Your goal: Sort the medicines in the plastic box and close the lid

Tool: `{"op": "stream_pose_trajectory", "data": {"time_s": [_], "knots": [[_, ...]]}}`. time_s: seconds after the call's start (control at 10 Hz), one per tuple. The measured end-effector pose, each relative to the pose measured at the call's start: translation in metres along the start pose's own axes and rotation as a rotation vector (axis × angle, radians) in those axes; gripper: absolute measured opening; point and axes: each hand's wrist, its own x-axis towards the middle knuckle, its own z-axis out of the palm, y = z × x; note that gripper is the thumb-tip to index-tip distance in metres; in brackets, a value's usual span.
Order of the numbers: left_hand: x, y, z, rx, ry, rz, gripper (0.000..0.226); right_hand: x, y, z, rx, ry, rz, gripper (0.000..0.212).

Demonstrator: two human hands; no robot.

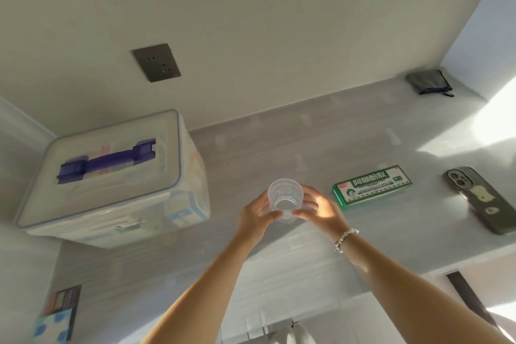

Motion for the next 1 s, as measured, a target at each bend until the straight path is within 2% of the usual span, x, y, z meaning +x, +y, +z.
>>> {"op": "stream_pose_trajectory", "data": {"time_s": [0.2,0.8,0.9,1.0], "knots": [[0.013,-0.012,0.005,0.035,-0.016,-0.017,0.064,0.007,0.010,-0.001,0.048,-0.024,0.028,0.066],[0.014,-0.013,0.004,0.087,-0.093,-0.023,0.066,0.005,0.015,-0.001,-0.102,-0.012,0.024,0.075],[0.007,-0.007,0.002,0.108,-0.089,-0.004,0.060,-0.002,0.012,0.002,-0.081,0.006,0.069,0.075],[0.001,-0.001,0.002,0.143,-0.041,0.017,0.059,-0.006,0.004,0.003,-0.039,0.091,0.115,0.068]]}}
